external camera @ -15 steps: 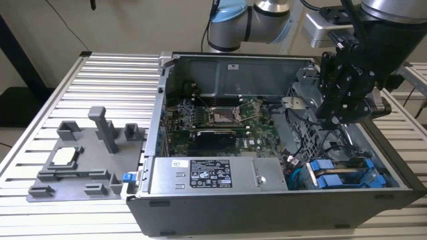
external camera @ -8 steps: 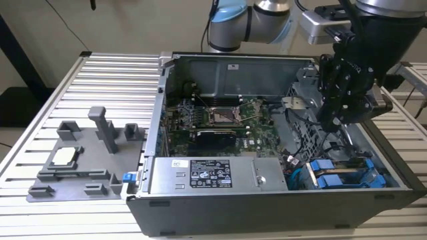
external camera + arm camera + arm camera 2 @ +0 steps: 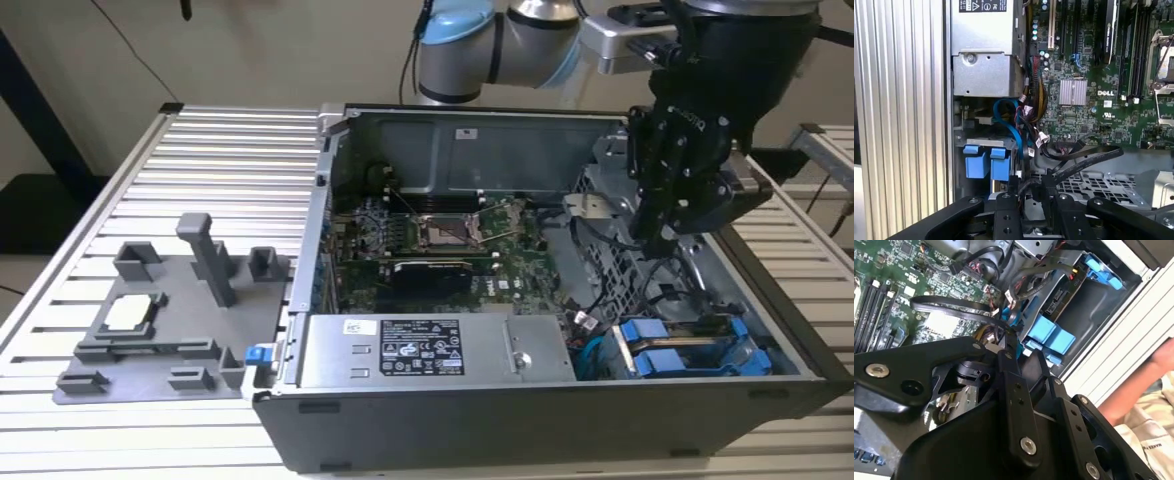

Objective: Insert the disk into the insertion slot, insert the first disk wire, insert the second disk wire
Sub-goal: 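Insert the first disk wire, then insert the second disk wire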

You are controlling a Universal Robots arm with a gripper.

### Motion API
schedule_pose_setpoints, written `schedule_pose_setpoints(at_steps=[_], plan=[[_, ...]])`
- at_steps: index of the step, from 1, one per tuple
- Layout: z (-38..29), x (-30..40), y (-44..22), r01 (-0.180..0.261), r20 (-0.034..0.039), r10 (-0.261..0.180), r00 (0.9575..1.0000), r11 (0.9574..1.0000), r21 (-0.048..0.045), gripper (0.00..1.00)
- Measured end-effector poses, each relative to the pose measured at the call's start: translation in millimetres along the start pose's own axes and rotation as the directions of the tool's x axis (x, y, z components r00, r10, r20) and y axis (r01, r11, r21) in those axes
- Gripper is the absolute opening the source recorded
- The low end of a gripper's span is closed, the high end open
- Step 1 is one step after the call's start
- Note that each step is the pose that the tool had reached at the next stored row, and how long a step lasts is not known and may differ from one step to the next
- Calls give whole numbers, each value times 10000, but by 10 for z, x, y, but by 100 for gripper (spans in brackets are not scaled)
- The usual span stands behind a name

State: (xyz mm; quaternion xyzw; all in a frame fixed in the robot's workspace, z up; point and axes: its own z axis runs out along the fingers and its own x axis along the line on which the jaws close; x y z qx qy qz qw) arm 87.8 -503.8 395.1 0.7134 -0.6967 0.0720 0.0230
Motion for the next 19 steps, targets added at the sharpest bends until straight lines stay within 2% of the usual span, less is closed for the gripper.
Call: schedule_pose_setpoints(at_steps=[1, 3, 6, 8, 12, 14, 19], plan=[[0, -21, 7, 3, -113, -2, 9999, 10000, 36, 33], [0, -77, 21, 4, -282, -1, 9996, 9999, 133, 33], [3, -153, 53, 4, -485, 9, 9988, 9996, 276, 33], [9, -197, 71, 1, -581, 21, 9983, 9993, 380, 33], [23, -204, 76, 36, -969, 9, 9953, 9989, 460, 33], [43, -206, 79, 40, -1050, 12, 9945, 9987, 500, 33], [91, -214, 89, 21, -1064, 49, 9943, 9979, 651, 33]])
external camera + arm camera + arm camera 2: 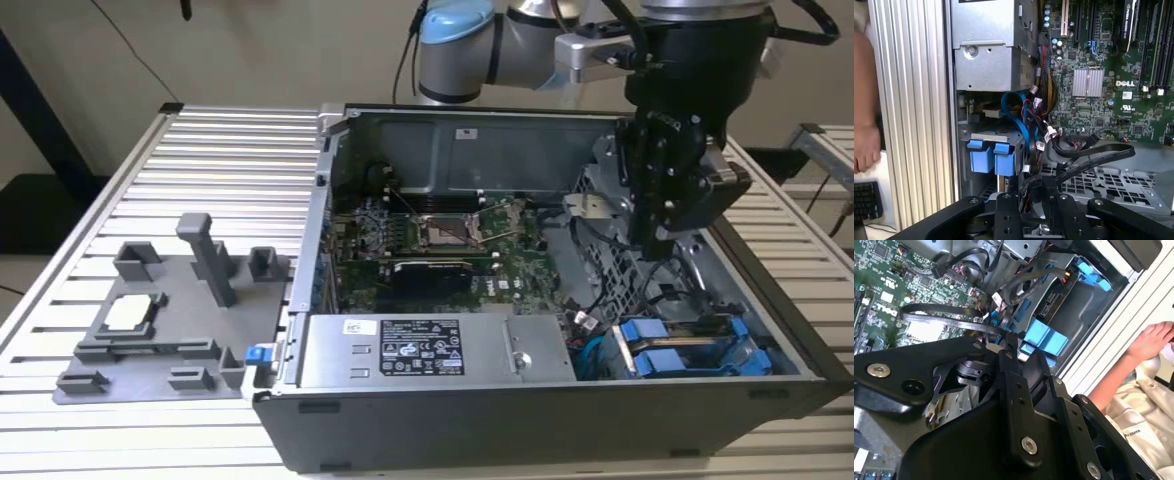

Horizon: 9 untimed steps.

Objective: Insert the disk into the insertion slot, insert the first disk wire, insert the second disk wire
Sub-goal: 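Insert the second disk wire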

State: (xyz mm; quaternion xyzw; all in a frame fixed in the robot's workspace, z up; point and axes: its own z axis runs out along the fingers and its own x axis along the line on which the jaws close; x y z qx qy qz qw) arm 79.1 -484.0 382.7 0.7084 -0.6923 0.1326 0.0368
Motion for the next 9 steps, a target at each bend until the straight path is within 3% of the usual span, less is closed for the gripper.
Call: schedule_pose_setpoints(at_steps=[6, 8, 9], plan=[[25, -6, 11, -15, -11, 15, 10000, 10000, 69, 33], [25, -6, 12, -16, -15, 16, 10000, 10000, 81, 31], [26, -6, 12, -17, -15, 17, 10000, 10000, 82, 24]])
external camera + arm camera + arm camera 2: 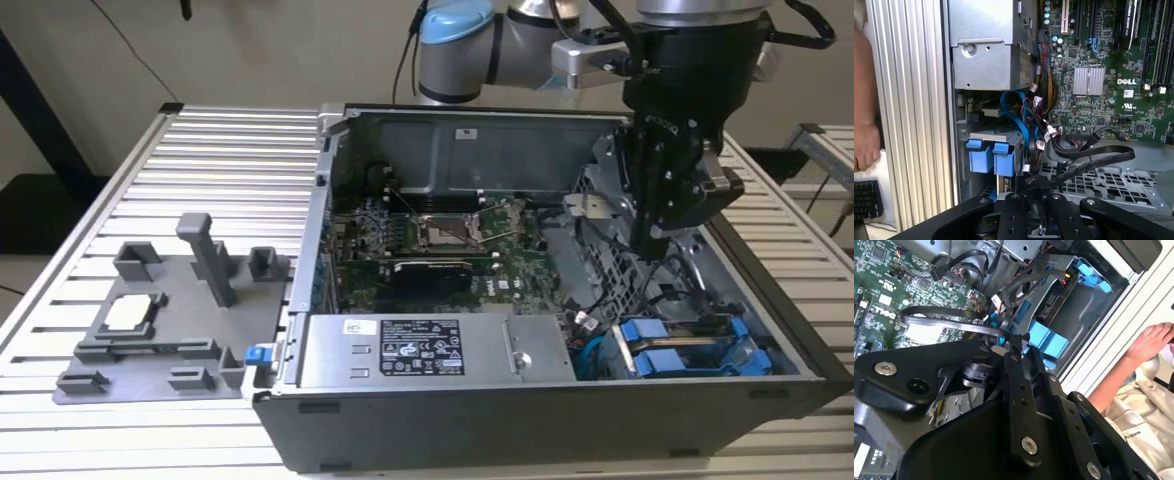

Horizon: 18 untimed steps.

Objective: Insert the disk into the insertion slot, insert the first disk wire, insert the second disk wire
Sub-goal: 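Insert the second disk wire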

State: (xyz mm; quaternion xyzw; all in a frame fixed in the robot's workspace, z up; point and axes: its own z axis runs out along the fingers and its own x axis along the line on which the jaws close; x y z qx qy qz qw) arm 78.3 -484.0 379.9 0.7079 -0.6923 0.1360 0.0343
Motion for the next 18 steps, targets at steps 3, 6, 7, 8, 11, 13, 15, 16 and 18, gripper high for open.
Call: schedule_pose_setpoints(at_steps=[3, 6, 7, 8, 11, 13, 15, 16, 18], plan=[[1, -1, 1, -2, 2, 2, 10000, 10000, 3, 17], [2, -1, 2, -3, 2, 3, 10000, 10000, 6, 16], [2, -1, 2, -3, 1, 3, 10000, 10000, 7, 16], [2, -1, 2, -3, 1, 3, 10000, 10000, 8, 16], [3, 0, 3, -4, 3, 4, 10000, 10000, 10, 16], [6, 7, 3, -6, 3, 6, 10000, 10000, 10, 16], [11, 23, 0, -4, 2, 4, 10000, 10000, 9, 16], [15, 36, -4, -4, 1, 4, 10000, 10000, 7, 16], [26, 70, -20, 0, 2, 0, 10000, 10000, -6, 16]])
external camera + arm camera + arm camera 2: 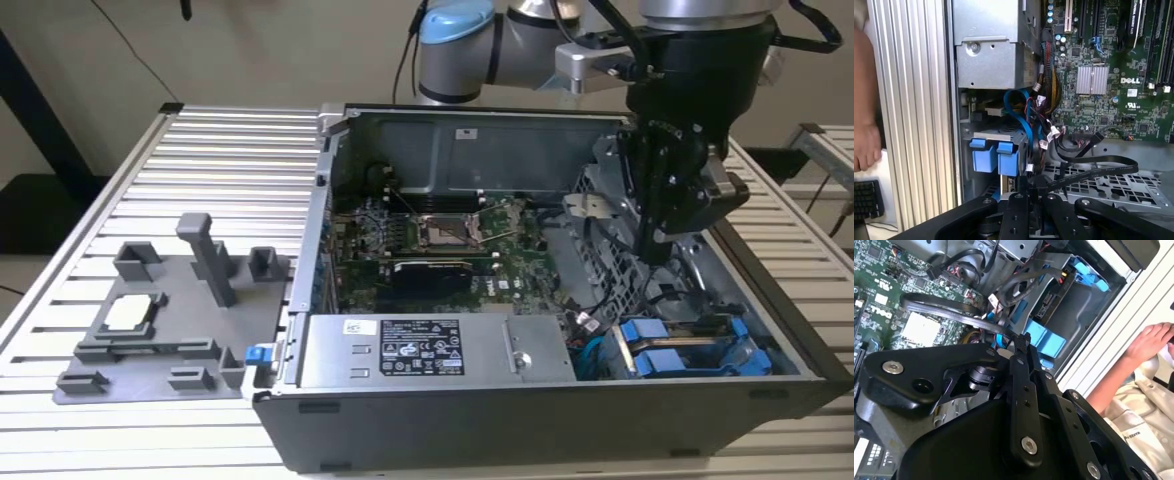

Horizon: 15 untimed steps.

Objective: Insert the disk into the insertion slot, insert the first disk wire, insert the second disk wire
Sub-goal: 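Insert the second disk wire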

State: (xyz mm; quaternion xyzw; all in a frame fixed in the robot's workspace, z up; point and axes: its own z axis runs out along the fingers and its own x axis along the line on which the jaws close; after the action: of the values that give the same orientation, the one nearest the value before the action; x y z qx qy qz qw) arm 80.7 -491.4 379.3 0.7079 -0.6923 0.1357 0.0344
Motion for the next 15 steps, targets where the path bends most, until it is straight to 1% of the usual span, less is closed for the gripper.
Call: schedule_pose_setpoints(at_steps=[8, 15], plan=[[68, 207, -88, 23, 10, -22, 10000, 10000, -94, 16], [127, 416, -126, 34, 20, -33, 10000, 9999, -146, 16]])
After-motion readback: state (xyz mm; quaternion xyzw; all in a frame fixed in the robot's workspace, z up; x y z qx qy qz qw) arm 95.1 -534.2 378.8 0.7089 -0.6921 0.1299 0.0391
